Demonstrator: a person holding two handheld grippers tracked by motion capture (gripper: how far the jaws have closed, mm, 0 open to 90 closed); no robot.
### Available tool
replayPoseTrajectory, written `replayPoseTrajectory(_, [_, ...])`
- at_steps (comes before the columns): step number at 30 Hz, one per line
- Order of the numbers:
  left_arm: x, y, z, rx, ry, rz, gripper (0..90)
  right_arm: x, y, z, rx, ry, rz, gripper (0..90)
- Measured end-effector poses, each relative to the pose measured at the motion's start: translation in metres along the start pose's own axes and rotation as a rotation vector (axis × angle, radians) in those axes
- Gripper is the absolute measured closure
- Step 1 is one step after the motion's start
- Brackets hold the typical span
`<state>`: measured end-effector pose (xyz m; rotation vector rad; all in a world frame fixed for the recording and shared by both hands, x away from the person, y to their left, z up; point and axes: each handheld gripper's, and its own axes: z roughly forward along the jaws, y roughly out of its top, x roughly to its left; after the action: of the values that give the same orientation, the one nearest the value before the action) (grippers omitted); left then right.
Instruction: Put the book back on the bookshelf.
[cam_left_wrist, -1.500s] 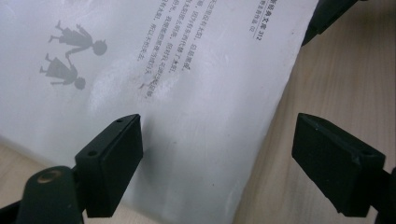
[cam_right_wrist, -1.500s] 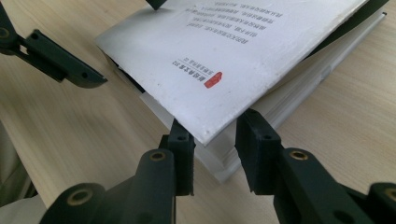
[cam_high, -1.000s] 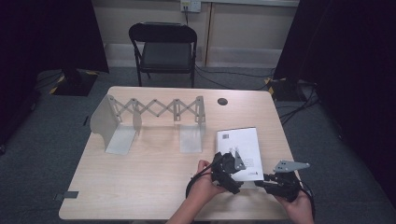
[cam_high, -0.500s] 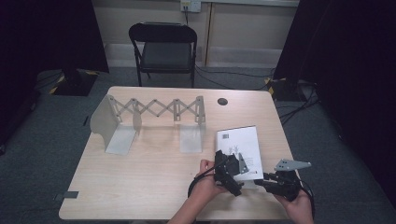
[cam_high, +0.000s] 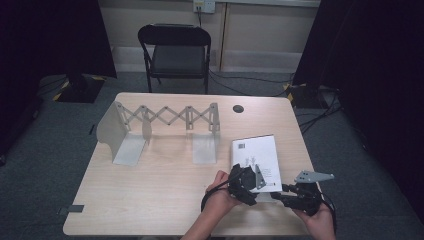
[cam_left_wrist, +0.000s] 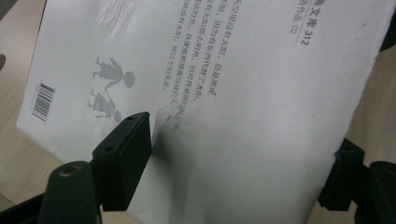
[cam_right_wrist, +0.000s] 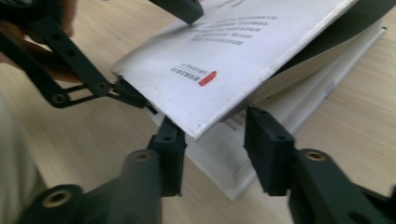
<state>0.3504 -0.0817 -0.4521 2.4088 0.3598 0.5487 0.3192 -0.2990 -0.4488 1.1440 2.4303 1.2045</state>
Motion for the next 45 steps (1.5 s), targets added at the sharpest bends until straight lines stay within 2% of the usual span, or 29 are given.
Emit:
replayPoseTrajectory(6, [0.002, 0.001, -0.001, 0.010, -0.011, -0.004, 24.8, -0.004, -0.004, 0.002, 0.038, -0.033, -0.020, 55.8])
replayPoseTrajectory(18, [0.002, 0.002, -0.001, 0.016, -0.016, 0.002, 24.4, -0.004, -0.003, 0.010, 0.046, -0.063, -0.031, 58.4])
replayPoseTrajectory(21, [0.000, 0.002, 0.000, 0.019, -0.008, 0.006, 23.6, -0.003, -0.001, 0.011, 0.028, -0.062, -0.018, 62.5])
replayPoseTrajectory(23, [0.001, 0.002, 0.000, 0.012, -0.013, -0.005, 22.8, -0.001, -0.001, 0.011, 0.032, -0.067, -0.040, 64.5])
replayPoseTrajectory(26, [0.001, 0.001, -0.001, 0.008, -0.017, -0.005, 22.0, -0.003, 0.000, 0.010, 0.010, -0.035, -0.022, 67.3])
replayPoseTrajectory(27, [0.001, 0.001, 0.000, 0.002, -0.024, -0.017, 20.8, -0.002, 0.000, 0.010, 0.010, -0.036, -0.027, 67.3])
replayPoseTrajectory(30, [0.003, 0.001, 0.002, 0.001, -0.033, -0.015, 16.8, 0.001, 0.002, 0.009, 0.013, -0.047, -0.044, 67.9])
replayPoseTrajectory(35, [0.000, 0.002, 0.007, 0.013, 0.008, 0.002, 11.5, 0.003, 0.004, 0.008, 0.005, -0.040, -0.039, 67.9])
replayPoseTrajectory(36, [-0.001, 0.002, 0.010, 0.016, 0.018, -0.003, 9.2, 0.003, 0.004, 0.008, 0.006, -0.038, -0.035, 67.9])
replayPoseTrajectory(38, [-0.004, 0.002, 0.014, 0.044, 0.047, 0.013, 3.1, 0.003, 0.005, 0.008, 0.000, -0.030, -0.022, 67.9])
replayPoseTrajectory(39, [-0.004, 0.002, 0.016, 0.039, 0.050, -0.001, 1.2, 0.003, 0.005, 0.008, -0.001, -0.027, -0.018, 67.9])
replayPoseTrajectory(40, [-0.002, 0.002, 0.015, 0.044, 0.062, -0.002, 1.5, 0.003, 0.005, 0.008, 0.000, -0.029, -0.018, 67.9])
replayPoseTrajectory(41, [-0.002, 0.002, 0.013, 0.033, 0.078, 0.006, 7.3, 0.003, 0.005, 0.008, 0.001, -0.028, -0.017, 67.9])
replayPoseTrajectory(42, [0.000, 0.002, 0.012, 0.028, 0.067, 0.001, 12.8, 0.002, 0.004, 0.008, 0.004, -0.026, -0.017, 67.8])
replayPoseTrajectory(44, [0.002, 0.004, 0.007, 0.035, 0.054, 0.011, 16.2, 0.001, 0.004, 0.008, -0.011, -0.002, 0.004, 67.0])
replayPoseTrajectory(45, [0.002, 0.005, 0.005, 0.037, 0.050, 0.022, 20.0, 0.001, 0.004, 0.007, -0.023, 0.004, 0.008, 63.5])
